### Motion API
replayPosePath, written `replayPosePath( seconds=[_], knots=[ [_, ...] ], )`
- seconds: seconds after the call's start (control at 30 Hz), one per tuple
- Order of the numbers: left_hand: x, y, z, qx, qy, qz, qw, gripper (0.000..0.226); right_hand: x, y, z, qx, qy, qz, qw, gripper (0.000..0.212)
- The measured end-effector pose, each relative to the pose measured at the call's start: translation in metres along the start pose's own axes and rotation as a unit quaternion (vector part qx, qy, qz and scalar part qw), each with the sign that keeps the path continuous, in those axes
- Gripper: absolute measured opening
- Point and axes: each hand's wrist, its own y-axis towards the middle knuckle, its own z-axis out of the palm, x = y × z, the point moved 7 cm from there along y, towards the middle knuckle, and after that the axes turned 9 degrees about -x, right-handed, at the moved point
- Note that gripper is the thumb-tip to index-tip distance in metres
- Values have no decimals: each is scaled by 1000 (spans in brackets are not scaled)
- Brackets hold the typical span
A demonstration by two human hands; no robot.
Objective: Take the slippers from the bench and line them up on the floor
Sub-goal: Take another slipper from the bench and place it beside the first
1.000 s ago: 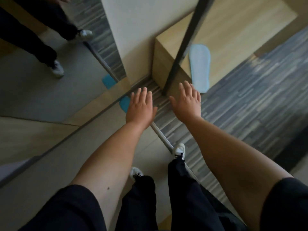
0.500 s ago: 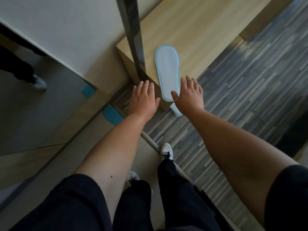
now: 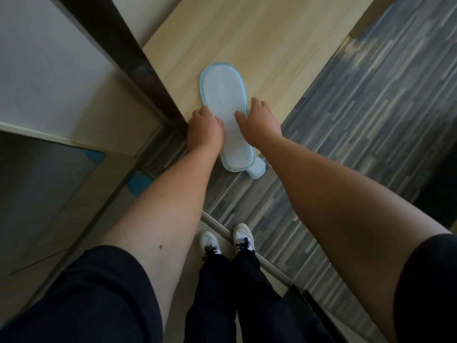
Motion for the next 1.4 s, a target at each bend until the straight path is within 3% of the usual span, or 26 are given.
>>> replayPosePath(
  seconds=[0.23,0.47,0.77,0.97,1.17,1.3,1.4],
  knots=[
    [21,17,16,20,-83,-141,986,28,-12,18,18,17,92,93,991,20],
    [40,-26,11,58,-186,-184,963,27,-26,-19,6,62,182,133,972,30],
    [88,-125,-2,48,-232,-240,941,26,-41,-117,25,115,230,154,954,13],
    [157,-158,-32,17,-230,-277,933,27,3,-159,59,177,243,116,947,12],
    [272,-192,-78,-33,-248,-314,916,21,81,-219,130,243,238,71,938,4],
    [357,-225,-114,-76,-225,-340,910,27,136,-273,181,237,214,32,947,16],
    [407,-246,-134,-85,-262,-343,898,30,186,-320,208,180,133,-73,972,18]
  ],
)
